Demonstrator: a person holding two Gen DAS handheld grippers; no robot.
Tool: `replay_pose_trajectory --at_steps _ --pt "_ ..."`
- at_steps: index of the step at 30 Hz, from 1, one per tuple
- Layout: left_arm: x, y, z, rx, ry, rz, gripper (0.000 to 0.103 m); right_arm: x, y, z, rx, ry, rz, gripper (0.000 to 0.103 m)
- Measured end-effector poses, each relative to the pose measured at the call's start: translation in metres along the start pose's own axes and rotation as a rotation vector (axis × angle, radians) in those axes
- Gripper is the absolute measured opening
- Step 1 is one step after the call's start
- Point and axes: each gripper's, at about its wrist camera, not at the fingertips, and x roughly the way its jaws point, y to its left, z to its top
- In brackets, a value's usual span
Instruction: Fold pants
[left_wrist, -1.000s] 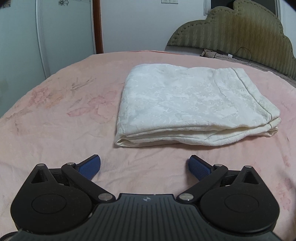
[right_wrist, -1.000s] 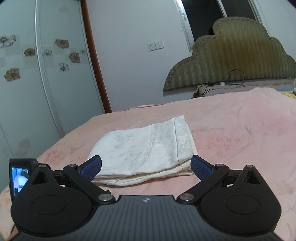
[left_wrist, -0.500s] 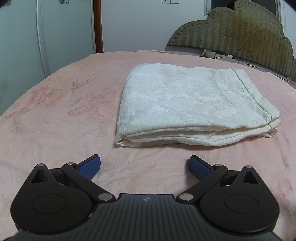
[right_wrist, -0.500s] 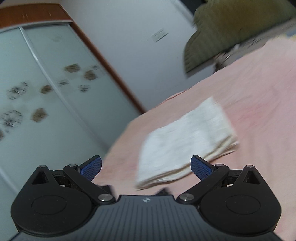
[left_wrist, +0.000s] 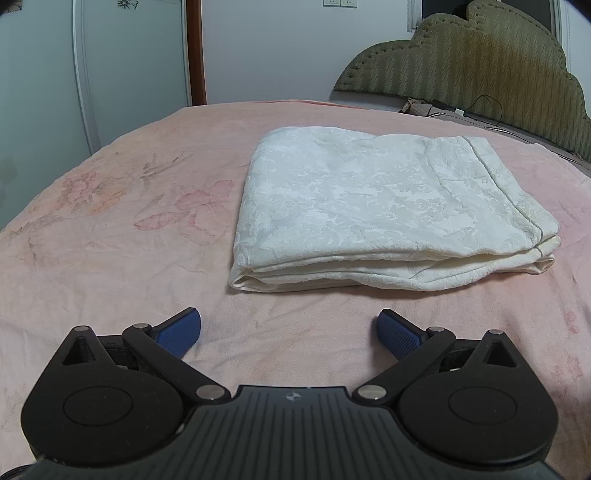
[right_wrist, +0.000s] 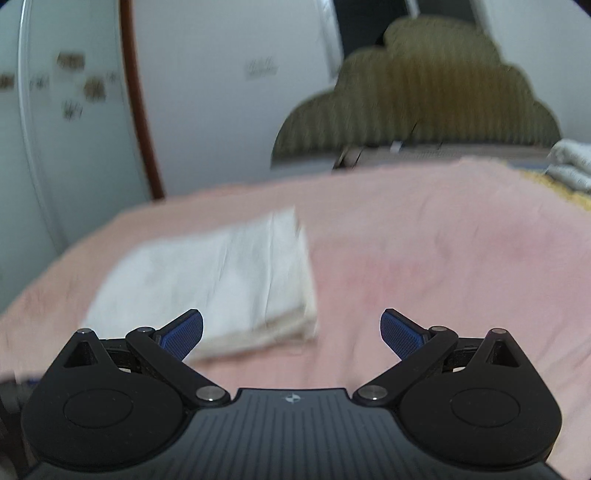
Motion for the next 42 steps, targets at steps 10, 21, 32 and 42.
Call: replay_pose_trajectory --at_steps 10,21,32,42 --pt "-0.001 0.0 0.0 0.0 0.0 0.0 0.103 0.021 0.015 -0.029 -0.108 0.083 -0.009 0.103" --pt "-0.002 -0.002 0.0 -0.006 0.0 0.007 0.103 0.035 0.02 -0.031 -0.148 0.154 0.013 0.103" --pt "-0.004 -0.002 -0.002 -0.011 -0.003 0.007 0.102 0.036 0.021 -0.031 -0.154 0.155 0.009 0.103" --pt "-0.006 -0.001 -0.003 0.004 -0.002 -0.012 0.102 0.036 0.02 -0.031 -0.151 0.154 0.014 0.103"
